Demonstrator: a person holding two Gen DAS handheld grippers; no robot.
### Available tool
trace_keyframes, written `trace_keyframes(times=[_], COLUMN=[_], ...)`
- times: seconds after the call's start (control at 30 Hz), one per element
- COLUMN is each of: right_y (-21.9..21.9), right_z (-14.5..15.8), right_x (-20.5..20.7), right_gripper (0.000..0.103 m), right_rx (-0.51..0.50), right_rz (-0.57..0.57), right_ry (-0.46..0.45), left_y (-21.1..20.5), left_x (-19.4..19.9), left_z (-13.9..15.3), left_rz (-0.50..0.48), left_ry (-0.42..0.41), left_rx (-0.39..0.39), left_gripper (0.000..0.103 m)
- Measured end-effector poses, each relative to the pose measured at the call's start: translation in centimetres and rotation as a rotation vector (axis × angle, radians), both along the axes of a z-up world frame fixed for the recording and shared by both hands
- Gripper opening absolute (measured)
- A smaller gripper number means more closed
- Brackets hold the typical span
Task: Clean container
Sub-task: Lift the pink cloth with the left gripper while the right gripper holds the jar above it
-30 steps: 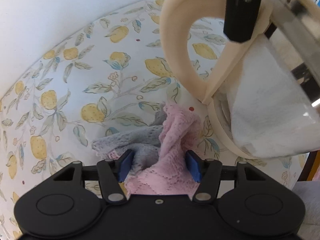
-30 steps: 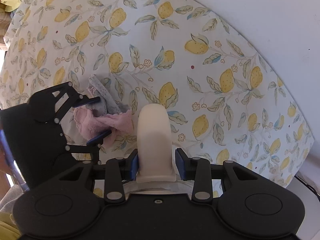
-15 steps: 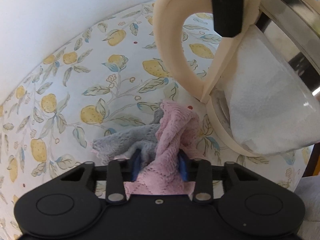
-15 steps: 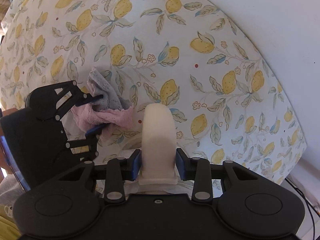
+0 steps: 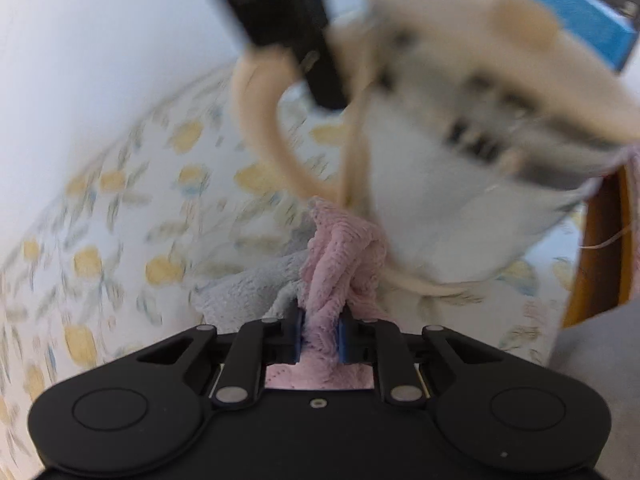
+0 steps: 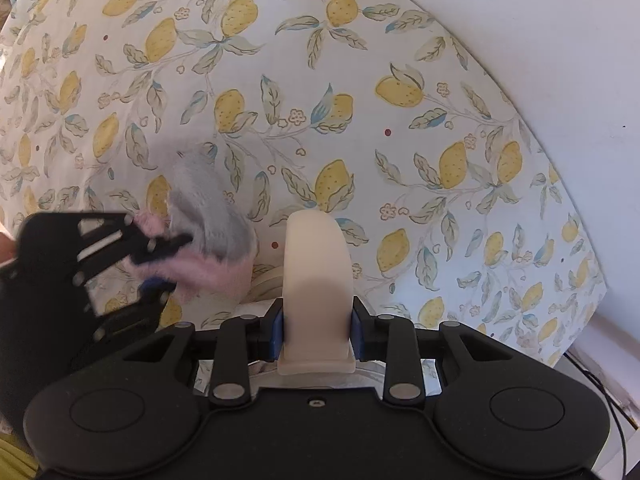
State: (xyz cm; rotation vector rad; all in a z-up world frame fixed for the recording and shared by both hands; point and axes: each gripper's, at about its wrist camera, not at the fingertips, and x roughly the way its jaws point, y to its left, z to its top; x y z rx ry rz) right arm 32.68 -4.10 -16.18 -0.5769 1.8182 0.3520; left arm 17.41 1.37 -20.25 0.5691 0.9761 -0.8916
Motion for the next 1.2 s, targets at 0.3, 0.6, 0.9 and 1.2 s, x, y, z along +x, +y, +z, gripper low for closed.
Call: trace_keyframes(times=[0.3, 0.6, 0.9, 1.2], right_y=[-0.1, -0.2, -0.6, -0.9], right_z=[0.1, 0.2, 0.2, 0.2], right_x=[-0.3, -0.6, -0.8, -1.2], right_gripper=[0.036, 0.036, 0.036, 0.036], right_rx=[0.009, 0.018, 0.037, 0.055], right_rz=[-0.002, 0.001, -0.009, -0.021], right_ry=[-0.025, -0.037, -0.032, -0.020], left_y=[-0.5, -0.9, -3.6, -5.1], left_x=[-1.0, -1.4, -1.4, -1.5], left_z=[4.0, 6.4, 4.3, 1.9], left_rz=[-0.178, -0.333, -0.440, -0.484], left_ry=[-0.083, -0.105, -0.083, -0.058], left_rx=[-0.049, -0.066, -0.041, 0.019], left_gripper=[0.015, 0.015, 0.015, 0.015])
